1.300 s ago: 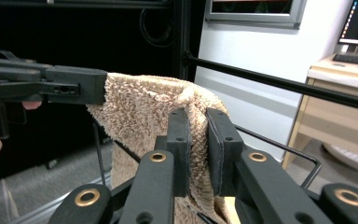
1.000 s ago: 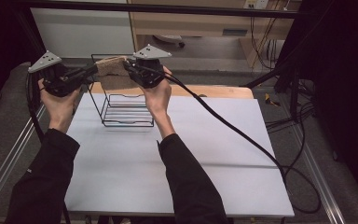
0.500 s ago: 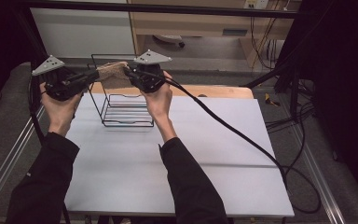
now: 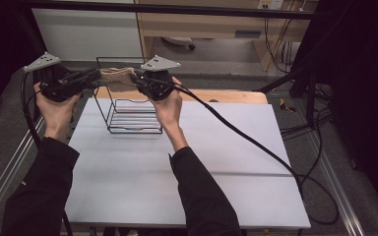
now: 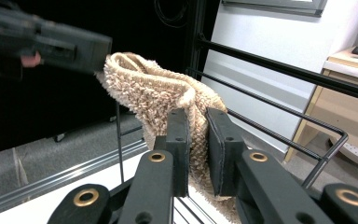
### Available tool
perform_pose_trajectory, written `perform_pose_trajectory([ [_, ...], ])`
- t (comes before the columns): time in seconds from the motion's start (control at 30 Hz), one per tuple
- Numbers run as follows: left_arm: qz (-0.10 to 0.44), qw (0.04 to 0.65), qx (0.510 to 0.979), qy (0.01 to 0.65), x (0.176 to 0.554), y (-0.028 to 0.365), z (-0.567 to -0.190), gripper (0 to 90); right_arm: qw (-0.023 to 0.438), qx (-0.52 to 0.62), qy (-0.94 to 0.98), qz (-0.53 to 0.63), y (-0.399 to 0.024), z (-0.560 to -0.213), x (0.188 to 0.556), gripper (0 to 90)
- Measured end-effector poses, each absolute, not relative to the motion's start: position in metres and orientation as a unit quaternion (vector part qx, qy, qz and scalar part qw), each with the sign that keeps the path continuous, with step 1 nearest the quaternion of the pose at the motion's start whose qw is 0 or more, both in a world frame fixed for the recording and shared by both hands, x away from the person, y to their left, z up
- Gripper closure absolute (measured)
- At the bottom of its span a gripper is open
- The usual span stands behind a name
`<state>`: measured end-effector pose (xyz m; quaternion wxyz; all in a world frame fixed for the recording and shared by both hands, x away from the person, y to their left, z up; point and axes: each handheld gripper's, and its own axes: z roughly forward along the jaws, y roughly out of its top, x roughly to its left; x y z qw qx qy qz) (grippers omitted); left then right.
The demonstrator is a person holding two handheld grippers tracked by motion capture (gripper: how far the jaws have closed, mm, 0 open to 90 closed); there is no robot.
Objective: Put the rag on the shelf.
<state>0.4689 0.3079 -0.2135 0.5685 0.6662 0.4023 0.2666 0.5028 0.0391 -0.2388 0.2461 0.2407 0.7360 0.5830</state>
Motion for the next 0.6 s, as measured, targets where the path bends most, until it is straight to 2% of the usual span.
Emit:
perform_pose_trajectory([
  [0.2,0.272,0.563,0.662,0.413,0.478,0.302,-0.202,83.5,0.250,0.235,0.740,0.579,0.040,-0.240,0.501,80.1],
  [0.4,0.251,0.541,0.684,0.419,0.489,0.295,-0.208,88.2,0.249,0.233,0.740,0.580,0.040,-0.242,0.501,79.8],
  [0.6,0.229,0.541,0.699,0.408,0.483,0.296,-0.218,89.0,0.241,0.235,0.742,0.579,0.038,-0.244,0.501,78.1],
])
